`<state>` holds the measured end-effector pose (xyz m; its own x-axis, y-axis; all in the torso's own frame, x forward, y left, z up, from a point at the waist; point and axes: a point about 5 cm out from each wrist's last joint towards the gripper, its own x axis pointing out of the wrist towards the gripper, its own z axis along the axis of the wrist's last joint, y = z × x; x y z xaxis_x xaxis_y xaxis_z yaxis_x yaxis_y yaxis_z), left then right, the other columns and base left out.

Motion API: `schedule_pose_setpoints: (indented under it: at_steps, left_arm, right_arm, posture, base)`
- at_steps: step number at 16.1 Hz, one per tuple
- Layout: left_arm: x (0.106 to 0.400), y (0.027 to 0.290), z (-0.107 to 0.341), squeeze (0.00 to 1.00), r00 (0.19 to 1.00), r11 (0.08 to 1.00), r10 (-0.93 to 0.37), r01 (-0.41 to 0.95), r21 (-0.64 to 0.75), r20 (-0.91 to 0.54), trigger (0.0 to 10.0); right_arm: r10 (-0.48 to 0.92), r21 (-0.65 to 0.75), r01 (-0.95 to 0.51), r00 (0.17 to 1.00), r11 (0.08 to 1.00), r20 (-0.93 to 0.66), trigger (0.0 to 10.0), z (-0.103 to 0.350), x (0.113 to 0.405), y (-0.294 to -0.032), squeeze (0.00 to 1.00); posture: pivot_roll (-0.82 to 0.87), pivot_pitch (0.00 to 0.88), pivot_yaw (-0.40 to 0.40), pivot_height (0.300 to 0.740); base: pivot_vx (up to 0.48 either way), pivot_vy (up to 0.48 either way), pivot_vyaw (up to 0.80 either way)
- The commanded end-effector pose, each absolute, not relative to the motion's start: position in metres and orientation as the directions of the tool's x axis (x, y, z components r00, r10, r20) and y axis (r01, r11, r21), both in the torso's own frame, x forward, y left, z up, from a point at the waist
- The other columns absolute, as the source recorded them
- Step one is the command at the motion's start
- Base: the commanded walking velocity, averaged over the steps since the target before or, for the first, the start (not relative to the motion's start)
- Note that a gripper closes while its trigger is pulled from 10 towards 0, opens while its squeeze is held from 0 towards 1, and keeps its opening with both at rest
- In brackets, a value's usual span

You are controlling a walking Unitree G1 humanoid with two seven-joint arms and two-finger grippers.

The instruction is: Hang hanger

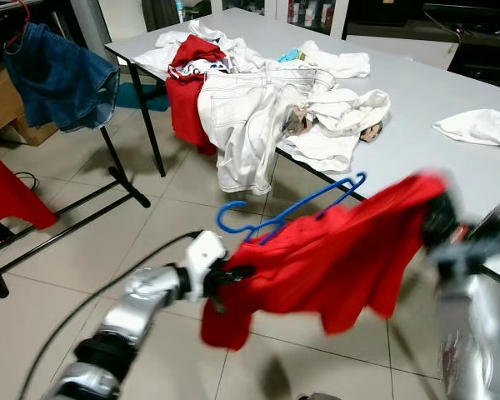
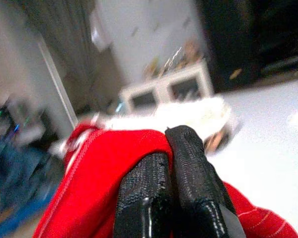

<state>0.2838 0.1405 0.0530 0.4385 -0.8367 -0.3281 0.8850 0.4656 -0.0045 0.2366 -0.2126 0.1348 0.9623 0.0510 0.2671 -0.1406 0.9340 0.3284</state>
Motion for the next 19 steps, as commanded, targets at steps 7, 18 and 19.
schedule_pose_setpoints:
  at_steps: [7,18,19]
  left_arm:
    - [0.276,0.140,0.069,0.00,0.298,0.326,-0.907,0.944,-0.048,-0.297,10.0]
    - [0.264,0.134,0.065,0.00,0.285,0.321,-0.919,0.942,-0.095,-0.273,10.0]
    - [0.263,0.134,0.061,0.00,0.282,0.323,-0.912,0.941,-0.097,-0.299,10.0]
  right_arm:
    - [0.018,0.297,-0.099,0.965,0.950,0.262,0.0,0.125,0.240,-0.212,0.00]
    - [-0.307,0.397,0.101,0.810,0.912,0.499,0.0,0.214,0.298,-0.267,0.00]
    - [-0.290,0.402,0.066,0.798,0.913,0.528,0.0,0.222,0.298,-0.264,0.00]
  posture:
    - [-0.13,0.000,0.055,0.740]
    - [-0.11,0.000,0.041,0.740]
    - [-0.11,0.000,0.042,0.740]
  base:
    - [0.000,0.000,0.00]
    - [0.000,0.000,0.00]
    - [0.000,0.000,0.00]
